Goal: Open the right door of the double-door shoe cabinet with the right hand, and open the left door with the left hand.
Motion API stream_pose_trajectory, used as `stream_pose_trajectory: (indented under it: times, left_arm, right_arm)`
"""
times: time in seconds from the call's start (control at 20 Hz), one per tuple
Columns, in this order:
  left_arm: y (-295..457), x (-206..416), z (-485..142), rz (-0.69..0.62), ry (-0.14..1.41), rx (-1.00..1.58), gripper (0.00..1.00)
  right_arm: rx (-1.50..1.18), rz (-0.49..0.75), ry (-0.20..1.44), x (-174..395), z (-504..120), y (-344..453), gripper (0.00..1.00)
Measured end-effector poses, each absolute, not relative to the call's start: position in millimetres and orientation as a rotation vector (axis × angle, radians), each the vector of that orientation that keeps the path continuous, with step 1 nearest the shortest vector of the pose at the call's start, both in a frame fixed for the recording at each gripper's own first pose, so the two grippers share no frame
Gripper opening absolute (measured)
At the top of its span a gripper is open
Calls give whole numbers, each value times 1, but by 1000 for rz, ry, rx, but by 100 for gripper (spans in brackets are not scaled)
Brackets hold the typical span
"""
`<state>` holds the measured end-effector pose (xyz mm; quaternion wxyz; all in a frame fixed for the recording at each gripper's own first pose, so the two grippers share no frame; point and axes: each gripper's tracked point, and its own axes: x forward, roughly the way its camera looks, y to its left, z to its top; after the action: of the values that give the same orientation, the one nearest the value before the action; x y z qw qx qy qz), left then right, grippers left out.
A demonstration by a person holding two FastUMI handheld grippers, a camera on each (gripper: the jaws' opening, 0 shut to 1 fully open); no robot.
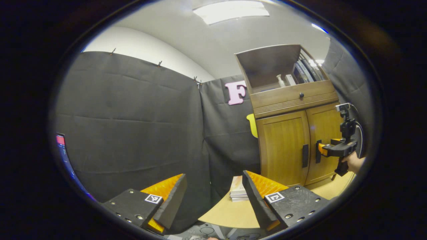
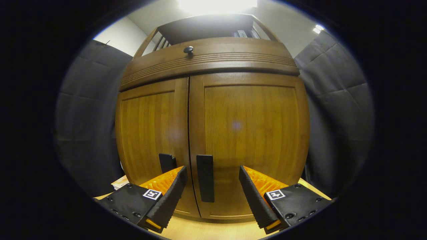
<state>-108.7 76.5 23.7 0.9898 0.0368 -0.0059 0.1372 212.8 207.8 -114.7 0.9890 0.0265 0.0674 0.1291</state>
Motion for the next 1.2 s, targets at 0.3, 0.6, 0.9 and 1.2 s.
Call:
stream_pose_trajectory:
  times: [0.3,0.6,0.9,1.2]
  left_arm:
    - [90,-114,24,315,-3,88,96]
    - [98,-122,22,334,10,96,96]
    - [97,-120,20,327,14,88,96]
    - [91,-114,22,295,0,76,96]
  right_arm:
    - [38,255,190,235,-146,225,95]
    - [90,226,219,252,-154,227,61]
    - [75,248,221,256,-155,233,26]
    - [91,274,242,244,-152,231,12]
